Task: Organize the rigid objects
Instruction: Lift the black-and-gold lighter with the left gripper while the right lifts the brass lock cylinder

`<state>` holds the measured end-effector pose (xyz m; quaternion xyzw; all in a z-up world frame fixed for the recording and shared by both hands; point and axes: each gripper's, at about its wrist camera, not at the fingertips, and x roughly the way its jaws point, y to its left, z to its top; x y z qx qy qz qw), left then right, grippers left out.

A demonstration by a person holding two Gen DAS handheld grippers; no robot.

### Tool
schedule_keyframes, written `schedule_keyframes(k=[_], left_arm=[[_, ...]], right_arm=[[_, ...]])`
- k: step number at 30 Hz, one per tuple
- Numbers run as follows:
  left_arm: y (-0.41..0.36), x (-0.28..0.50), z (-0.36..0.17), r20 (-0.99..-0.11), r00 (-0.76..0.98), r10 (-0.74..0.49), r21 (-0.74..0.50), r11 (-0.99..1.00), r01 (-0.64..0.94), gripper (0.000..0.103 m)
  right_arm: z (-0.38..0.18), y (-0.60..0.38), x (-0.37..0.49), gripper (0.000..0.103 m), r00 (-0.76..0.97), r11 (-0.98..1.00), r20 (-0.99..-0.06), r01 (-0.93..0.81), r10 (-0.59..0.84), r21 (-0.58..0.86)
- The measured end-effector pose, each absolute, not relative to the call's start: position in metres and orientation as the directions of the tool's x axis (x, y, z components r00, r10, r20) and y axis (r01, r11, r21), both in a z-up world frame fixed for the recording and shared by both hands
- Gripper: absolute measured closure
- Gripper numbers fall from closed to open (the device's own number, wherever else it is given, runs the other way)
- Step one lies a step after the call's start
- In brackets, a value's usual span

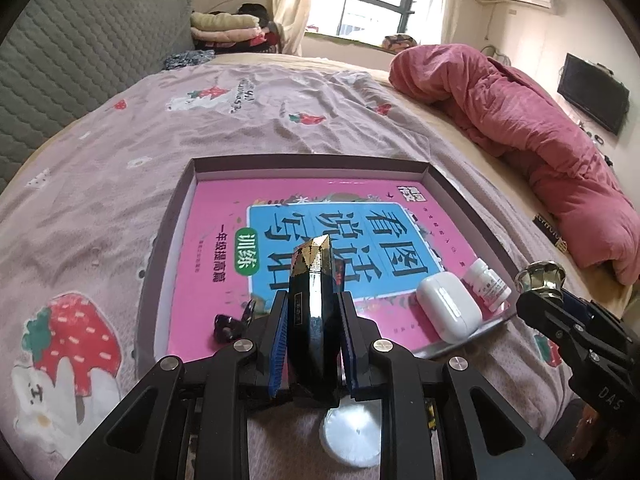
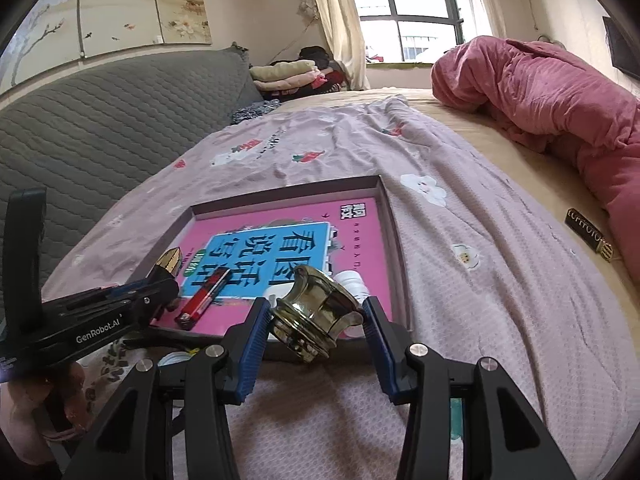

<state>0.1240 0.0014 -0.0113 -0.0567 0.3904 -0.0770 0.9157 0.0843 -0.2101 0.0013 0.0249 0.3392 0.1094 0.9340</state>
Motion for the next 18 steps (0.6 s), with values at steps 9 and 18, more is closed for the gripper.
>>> schedule_keyframes(k=[9,18], left_arm=[[0.009,0.141,-0.016,-0.702,0.686,-0.190,-0.174,0.980,0.094,0.080],[0.022,0.148,-0.029,-0.731,0.658,-0.179,-0.183,0.981,0.063,0.080]], right_arm=[[-0.004,-0.193,0.096,0.056,0.737,0.979,-0.651,-0.197,0.184,0.054],[-0.005,-0.176,0.106,0.056,0.735,0.977,-0.654,-0.214,0.178,0.026]])
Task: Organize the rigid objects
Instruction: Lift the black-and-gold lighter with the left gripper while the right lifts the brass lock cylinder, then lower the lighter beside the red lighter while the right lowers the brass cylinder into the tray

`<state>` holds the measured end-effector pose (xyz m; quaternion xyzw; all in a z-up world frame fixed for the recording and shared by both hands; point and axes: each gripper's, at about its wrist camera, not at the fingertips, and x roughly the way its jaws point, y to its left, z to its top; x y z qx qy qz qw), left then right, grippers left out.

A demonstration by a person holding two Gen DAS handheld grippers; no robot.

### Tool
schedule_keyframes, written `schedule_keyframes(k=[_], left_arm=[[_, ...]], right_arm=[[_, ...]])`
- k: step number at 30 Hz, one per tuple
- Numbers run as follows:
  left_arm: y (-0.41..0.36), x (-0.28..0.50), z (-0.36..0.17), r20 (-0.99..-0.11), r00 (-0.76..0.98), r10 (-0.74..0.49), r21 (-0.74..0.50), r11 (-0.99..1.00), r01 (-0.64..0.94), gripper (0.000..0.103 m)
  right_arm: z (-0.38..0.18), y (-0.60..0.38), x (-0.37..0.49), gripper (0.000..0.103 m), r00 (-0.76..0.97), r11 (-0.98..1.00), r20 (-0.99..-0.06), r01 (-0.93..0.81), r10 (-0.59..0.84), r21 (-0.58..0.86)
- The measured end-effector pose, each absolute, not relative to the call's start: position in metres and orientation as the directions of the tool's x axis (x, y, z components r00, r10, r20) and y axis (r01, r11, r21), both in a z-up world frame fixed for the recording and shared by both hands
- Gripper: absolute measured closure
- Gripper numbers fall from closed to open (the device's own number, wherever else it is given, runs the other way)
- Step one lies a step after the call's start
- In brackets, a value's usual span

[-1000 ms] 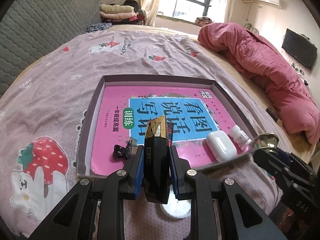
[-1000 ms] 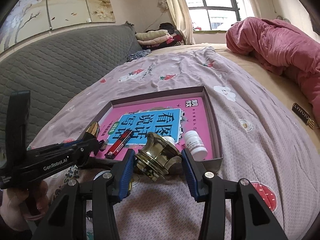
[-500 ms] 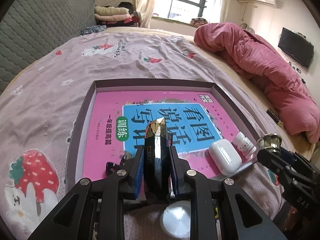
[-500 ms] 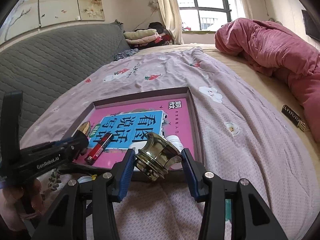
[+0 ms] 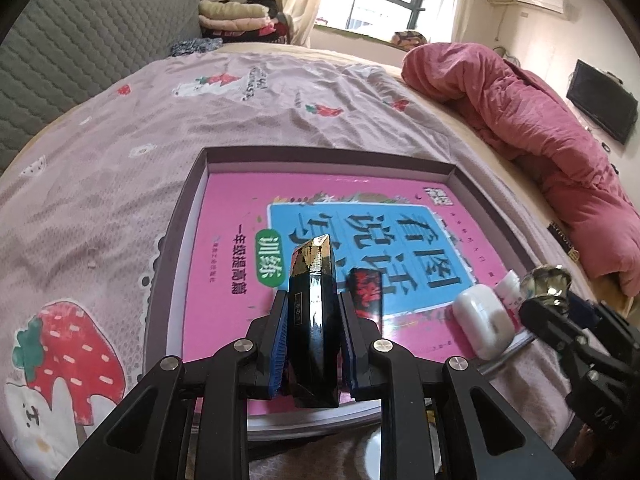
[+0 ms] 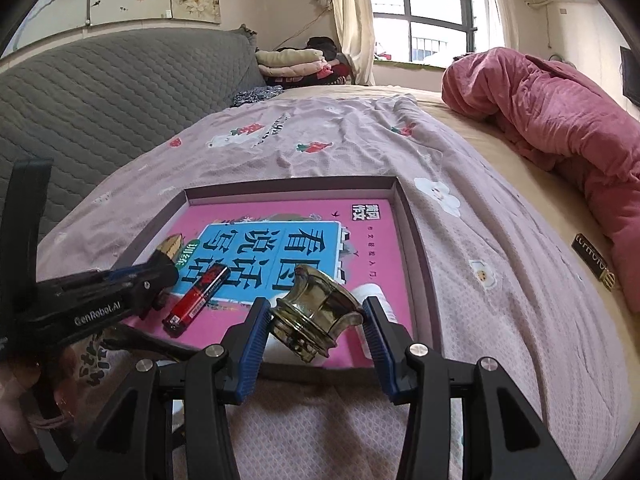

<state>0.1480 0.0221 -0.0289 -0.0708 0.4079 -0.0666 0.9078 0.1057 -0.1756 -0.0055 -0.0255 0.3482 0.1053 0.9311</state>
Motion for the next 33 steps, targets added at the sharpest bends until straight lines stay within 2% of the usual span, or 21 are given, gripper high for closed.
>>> schedule_keyframes(k=[15,33], left_arm=[[0.036,0.149,-0.035,-0.751,0.643,-0.152,-0.181,0.983,0.021,0.080],[0.037,0.149,-0.037,-0.761,0.629,-0.158,-0.179,0.983,0.031,0.080]], right_arm=[[-0.020,-0.114,0.115,0.056,0.677,0.938,-0.694,-0.348,0.246,-0.007],[-0.034,-0.098,0.129,0.056,0.600,0.927,-0.757,-0.375,0.258,0.019]])
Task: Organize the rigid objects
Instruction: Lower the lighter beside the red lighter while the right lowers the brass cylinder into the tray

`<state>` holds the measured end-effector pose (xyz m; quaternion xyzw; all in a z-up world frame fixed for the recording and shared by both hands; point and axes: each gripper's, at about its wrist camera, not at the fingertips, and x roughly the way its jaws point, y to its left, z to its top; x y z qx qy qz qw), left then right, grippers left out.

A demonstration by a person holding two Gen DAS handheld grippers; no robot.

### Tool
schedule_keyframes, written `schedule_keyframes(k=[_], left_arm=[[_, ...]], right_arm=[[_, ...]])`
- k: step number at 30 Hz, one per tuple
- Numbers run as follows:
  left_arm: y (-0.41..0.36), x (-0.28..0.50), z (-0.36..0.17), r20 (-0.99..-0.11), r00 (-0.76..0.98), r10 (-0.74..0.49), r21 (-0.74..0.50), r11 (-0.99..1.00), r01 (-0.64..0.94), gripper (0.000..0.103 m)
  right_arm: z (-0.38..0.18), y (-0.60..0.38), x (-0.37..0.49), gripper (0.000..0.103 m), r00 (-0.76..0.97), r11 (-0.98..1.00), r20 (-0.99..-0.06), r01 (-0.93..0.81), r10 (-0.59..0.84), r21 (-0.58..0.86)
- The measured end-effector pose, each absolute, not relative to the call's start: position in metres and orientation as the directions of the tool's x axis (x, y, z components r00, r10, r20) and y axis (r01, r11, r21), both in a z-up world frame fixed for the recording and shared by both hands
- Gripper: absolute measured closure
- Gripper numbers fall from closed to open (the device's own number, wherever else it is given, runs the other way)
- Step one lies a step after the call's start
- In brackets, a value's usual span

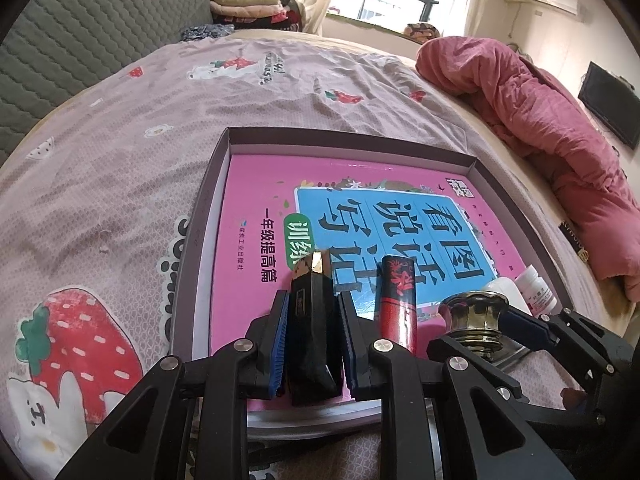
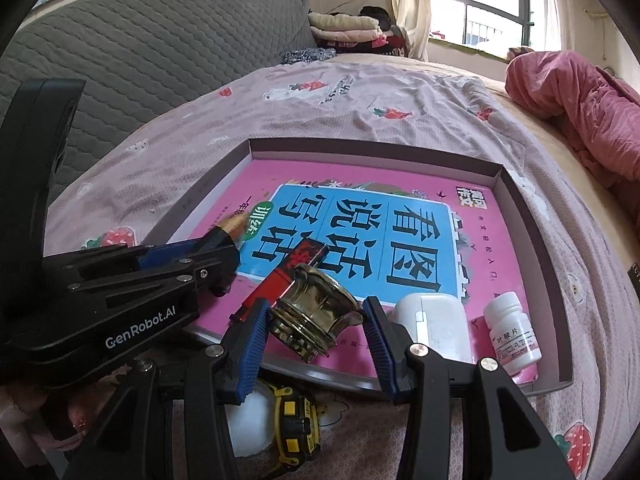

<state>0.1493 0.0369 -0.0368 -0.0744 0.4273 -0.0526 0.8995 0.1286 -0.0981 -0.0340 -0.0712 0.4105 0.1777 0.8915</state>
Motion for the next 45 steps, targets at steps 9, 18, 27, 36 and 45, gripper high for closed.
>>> schedule_keyframes(k=[9,18,27,36,45], left_arm=[[0.037,0.150,-0.038,-0.763,0.626,-0.163,-0.184,0.982,0.030,0.080],[0.037,0.150,-0.037,-0.763,0.625,-0.163,-0.185,0.982,0.031,0.080],[0.038,0.150,-0.038,-0.763,0.624,-0.168,-0.189,0.981,0.034,0.080],[0.036,0.148,-0.038,-0.765,0.621,-0.172,-0.187,0.982,0.041,0.080],[0.038,0.149,-0.037,-0.765,0.619,-0.176,-0.188,0.981,0.047,0.080]], right_arm=[[-0.032,-0.098,0.130,0.055,0.583,0.925,-0.777,-0.380,0.236,-0.004],[-0.032,-0.103,0.136,0.055,0.555,0.933,-0.801,-0.361,0.222,0.008],[-0.030,-0.101,0.134,0.055,0.553,0.927,-0.806,-0.374,0.210,-0.015],[-0.031,-0.108,0.142,0.055,0.512,0.936,-0.825,-0.348,0.240,0.056],[-0.031,-0.110,0.139,0.055,0.510,0.940,-0.825,-0.333,0.243,0.071]])
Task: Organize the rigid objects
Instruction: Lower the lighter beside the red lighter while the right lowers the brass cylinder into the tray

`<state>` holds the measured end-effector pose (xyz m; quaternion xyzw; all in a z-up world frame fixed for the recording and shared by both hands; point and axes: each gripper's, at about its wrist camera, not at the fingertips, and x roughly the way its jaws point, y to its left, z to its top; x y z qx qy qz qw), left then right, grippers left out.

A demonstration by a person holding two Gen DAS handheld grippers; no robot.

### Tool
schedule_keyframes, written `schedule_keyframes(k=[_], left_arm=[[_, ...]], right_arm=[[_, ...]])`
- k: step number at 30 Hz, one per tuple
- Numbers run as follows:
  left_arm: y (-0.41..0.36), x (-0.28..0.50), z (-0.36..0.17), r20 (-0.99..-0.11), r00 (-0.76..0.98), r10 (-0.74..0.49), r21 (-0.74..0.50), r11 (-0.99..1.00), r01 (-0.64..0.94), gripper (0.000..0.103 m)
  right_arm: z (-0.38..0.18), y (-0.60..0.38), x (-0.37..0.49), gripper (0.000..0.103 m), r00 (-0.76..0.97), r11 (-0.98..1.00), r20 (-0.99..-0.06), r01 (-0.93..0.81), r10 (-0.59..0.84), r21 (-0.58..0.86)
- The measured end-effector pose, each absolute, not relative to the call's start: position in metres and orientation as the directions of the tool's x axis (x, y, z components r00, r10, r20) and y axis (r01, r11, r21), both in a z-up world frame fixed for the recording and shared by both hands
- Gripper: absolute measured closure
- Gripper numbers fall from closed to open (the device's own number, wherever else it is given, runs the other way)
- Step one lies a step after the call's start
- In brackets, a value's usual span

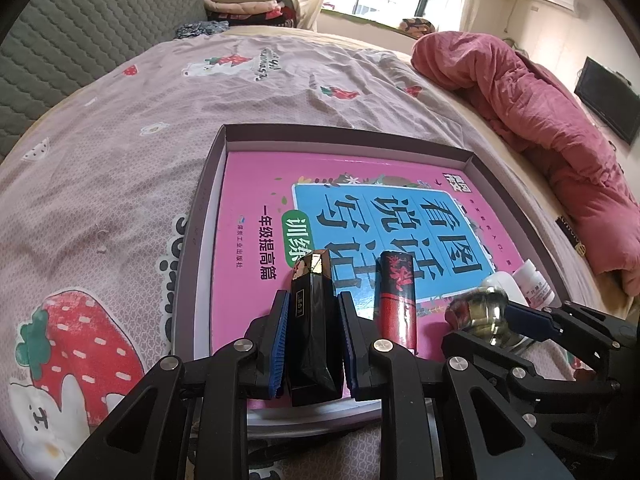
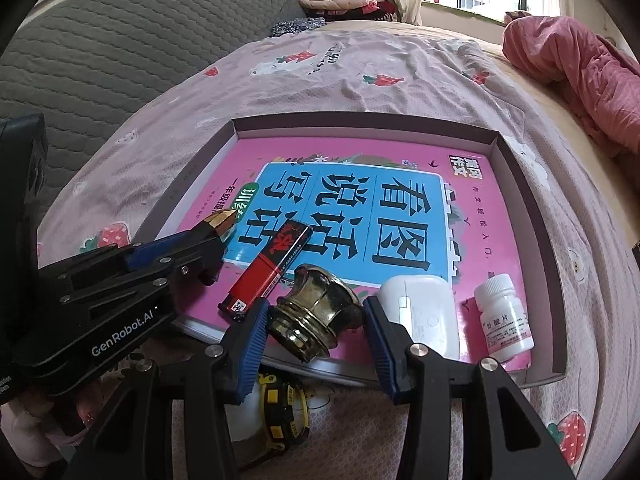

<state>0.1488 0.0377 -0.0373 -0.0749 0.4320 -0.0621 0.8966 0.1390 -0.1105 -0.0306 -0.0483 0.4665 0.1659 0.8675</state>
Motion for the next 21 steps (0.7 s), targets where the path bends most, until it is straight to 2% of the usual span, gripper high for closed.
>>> schedule_keyframes(k=[14,18,21], left_arm=[[0.038,0.149,-0.037,-0.766,0.618,-0.177,-0.187,0.981,0.049,0.079],[0.034,0.148,-0.037,-0.765,0.614,-0.194,-0.192,0.979,0.071,0.073],[0.030,0.148,-0.038,-0.767,0.607,-0.209,-0.195,0.977,0.089,0.072]], right_arm=[[-0.028,-0.117,0.133,0.053,0.529,0.944,-0.808,-0.317,0.260,0.095],[-0.025,-0.119,0.129,0.052,0.546,0.946,-0.799,-0.314,0.254,0.086],[-0.022,-0.122,0.127,0.051,0.558,0.947,-0.789,-0.308,0.256,0.089]])
